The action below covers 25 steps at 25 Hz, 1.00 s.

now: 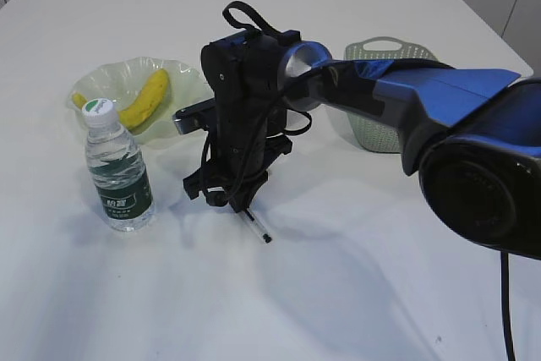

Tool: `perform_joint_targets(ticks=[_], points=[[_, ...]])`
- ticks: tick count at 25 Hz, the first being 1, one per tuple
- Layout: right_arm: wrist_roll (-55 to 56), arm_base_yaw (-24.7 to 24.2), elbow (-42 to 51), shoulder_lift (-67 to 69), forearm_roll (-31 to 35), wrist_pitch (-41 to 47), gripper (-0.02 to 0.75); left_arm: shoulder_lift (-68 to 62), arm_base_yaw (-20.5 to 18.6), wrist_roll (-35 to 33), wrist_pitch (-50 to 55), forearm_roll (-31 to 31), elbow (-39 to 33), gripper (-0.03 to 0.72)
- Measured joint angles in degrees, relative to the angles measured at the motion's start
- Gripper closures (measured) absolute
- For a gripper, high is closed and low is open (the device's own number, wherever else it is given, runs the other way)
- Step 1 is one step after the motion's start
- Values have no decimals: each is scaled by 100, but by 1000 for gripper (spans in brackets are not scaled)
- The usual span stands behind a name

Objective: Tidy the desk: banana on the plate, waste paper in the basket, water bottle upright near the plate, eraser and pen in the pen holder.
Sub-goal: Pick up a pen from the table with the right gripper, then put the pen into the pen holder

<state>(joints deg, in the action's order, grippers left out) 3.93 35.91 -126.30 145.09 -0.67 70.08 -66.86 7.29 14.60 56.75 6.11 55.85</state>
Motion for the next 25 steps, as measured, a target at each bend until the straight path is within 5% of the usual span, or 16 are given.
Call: perform_joint_targets(ticks=[11,19,25], points=[[0,9,275,-498,-10,0,689,0,0,0,-4,0,0,298],[-22,9,2087,-1564,-238,-89,690,0,0,0,-13,0,0,298],[-30,-211,3689,-2735,-358,-1066,690,0,0,0,-13,0,0,298]])
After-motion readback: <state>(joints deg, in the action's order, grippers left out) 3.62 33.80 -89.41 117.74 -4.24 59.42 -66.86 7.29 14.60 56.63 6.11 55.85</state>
